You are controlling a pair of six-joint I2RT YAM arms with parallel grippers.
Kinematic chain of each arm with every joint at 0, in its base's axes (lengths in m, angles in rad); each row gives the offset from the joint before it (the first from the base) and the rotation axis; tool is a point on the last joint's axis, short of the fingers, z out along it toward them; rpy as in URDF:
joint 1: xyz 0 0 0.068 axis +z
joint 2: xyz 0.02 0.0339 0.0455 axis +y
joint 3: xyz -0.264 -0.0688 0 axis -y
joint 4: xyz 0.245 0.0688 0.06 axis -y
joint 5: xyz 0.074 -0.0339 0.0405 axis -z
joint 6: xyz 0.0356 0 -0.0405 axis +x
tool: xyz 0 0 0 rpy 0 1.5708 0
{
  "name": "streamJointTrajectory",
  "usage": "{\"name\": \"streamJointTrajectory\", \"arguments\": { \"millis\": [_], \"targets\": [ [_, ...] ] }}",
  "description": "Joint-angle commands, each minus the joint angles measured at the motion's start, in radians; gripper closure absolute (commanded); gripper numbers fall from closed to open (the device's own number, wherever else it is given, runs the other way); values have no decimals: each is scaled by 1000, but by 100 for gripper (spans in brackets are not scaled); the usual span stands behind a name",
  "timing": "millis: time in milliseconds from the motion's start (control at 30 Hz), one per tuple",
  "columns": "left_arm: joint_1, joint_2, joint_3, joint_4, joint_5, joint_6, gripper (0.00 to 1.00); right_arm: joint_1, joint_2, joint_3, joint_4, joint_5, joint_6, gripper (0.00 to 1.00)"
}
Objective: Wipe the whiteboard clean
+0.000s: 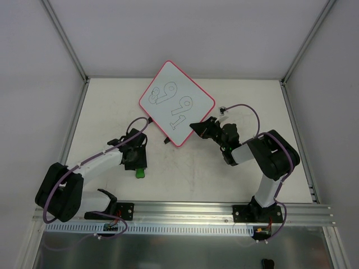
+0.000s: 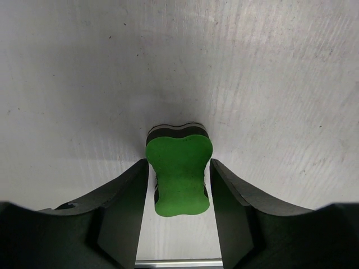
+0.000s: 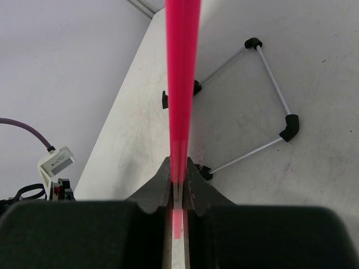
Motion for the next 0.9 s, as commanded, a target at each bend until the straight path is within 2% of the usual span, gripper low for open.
{"name": "streamJointTrajectory", "arguments": {
  "millis": [0, 367, 500, 700, 733, 767, 867],
  "targets": [
    [12, -39, -6, 2, 5, -11, 51, -4, -2, 12, 237, -8, -31, 100],
    [12, -46, -14, 1, 38, -22, 50, -7, 1, 14, 236, -5, -28, 100],
    [12, -50, -19, 2, 45, -25, 59, -6, 1, 14, 236, -8, -28, 100],
    [11, -13, -17, 2, 39, -25, 57, -7, -1, 12, 236, -8, -26, 100],
    [11, -13, -17, 2, 35, -25, 58, -6, -2, 12, 237, -6, -28, 100],
    [11, -13, -19, 2, 30, -25, 64, -6, -2, 11, 236, -6, -28, 100],
    [11, -29, -19, 2, 21, -25, 65, -6, -2, 11, 236, -3, -28, 100]
  ]
}}
